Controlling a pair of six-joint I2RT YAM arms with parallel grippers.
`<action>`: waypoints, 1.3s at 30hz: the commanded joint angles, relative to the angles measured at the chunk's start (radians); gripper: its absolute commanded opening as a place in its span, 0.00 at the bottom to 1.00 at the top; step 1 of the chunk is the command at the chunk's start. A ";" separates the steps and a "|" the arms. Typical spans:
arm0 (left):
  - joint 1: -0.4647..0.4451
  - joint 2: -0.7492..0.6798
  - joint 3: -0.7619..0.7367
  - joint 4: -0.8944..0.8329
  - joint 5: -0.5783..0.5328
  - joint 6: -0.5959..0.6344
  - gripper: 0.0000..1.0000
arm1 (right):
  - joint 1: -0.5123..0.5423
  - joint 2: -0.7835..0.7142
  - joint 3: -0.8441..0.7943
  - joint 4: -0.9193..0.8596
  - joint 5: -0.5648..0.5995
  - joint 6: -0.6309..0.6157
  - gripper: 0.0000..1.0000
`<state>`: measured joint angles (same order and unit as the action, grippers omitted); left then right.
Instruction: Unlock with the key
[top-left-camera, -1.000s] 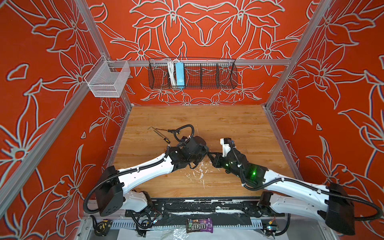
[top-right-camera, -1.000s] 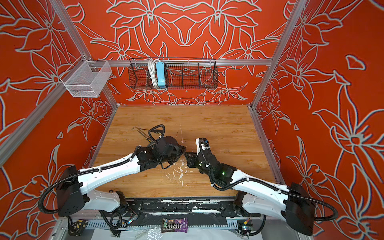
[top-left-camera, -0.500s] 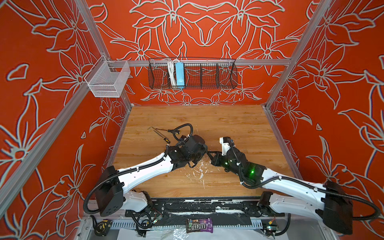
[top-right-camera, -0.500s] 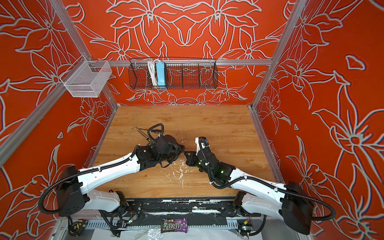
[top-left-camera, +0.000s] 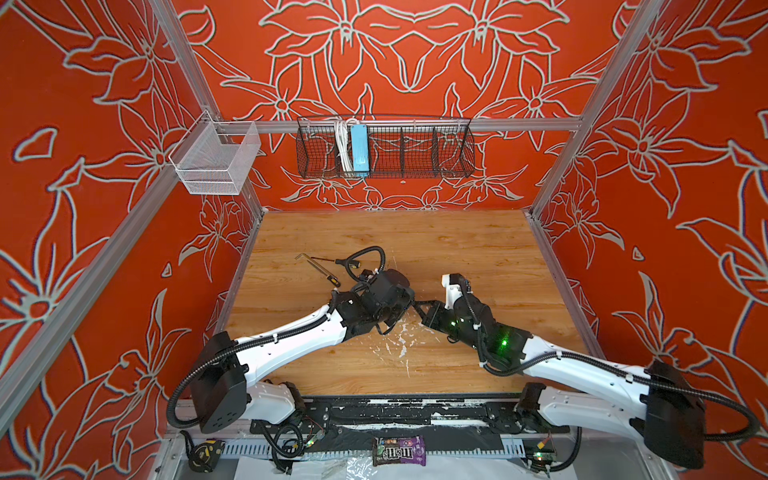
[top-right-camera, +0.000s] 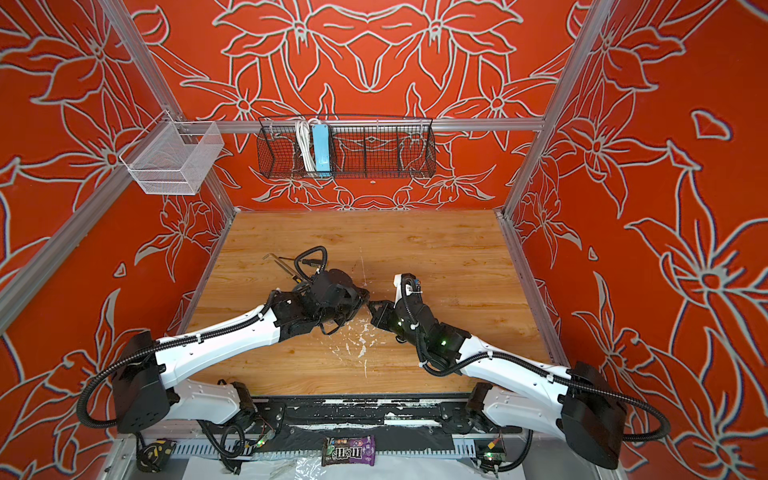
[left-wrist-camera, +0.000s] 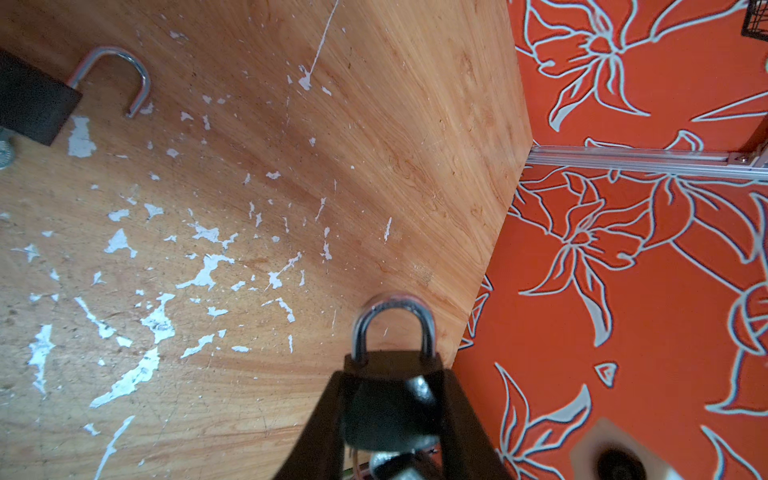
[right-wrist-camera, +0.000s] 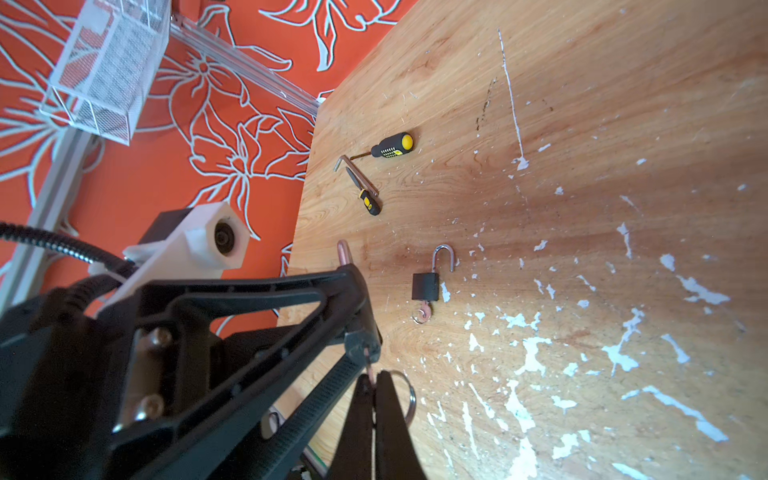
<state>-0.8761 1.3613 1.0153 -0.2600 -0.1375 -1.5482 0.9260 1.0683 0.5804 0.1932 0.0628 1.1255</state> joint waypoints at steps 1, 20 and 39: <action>-0.043 -0.026 0.018 0.158 0.116 -0.015 0.00 | 0.001 -0.014 0.009 0.090 -0.039 0.129 0.00; -0.079 -0.037 0.017 0.193 0.048 -0.053 0.00 | -0.004 -0.028 -0.066 0.151 -0.033 0.374 0.00; -0.093 -0.062 0.011 0.171 -0.045 -0.038 0.00 | -0.006 -0.032 -0.075 0.194 0.005 0.343 0.00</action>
<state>-0.9230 1.3396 1.0046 -0.1925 -0.2653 -1.5929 0.9138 1.0313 0.4973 0.3824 0.0738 1.4860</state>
